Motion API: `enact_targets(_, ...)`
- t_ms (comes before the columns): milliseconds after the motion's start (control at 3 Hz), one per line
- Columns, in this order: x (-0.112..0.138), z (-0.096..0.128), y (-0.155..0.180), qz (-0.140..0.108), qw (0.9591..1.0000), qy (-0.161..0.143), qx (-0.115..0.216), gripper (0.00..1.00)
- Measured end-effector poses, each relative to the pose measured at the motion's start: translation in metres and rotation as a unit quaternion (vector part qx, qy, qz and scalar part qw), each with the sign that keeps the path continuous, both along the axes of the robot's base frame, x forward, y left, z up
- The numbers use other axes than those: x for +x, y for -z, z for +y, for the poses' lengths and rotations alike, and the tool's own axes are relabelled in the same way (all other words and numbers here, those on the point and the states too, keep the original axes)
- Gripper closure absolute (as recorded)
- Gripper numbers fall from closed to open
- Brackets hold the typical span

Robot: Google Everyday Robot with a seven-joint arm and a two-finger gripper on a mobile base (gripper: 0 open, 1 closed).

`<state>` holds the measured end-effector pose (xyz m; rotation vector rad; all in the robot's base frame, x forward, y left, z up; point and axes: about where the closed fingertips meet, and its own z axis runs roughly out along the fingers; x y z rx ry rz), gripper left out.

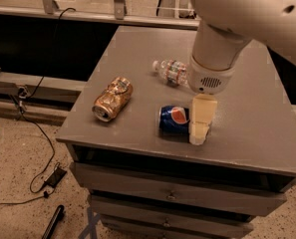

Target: Knock pepsi can over

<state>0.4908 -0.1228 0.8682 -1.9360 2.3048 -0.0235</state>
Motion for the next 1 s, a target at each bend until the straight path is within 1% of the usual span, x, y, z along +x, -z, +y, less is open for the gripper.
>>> enact_targets(333,-0.007,-0.039,-0.006,-0.026,0.9992,-0.002,0.031,0.00)
enact_targets(667,-0.011,-0.071,-0.002,-0.035,0.9973,-0.010,0.063,0.00)
enact_targets(1000,-0.011,-0.071,-0.002,-0.035,0.9973,-0.010,0.063,0.00)
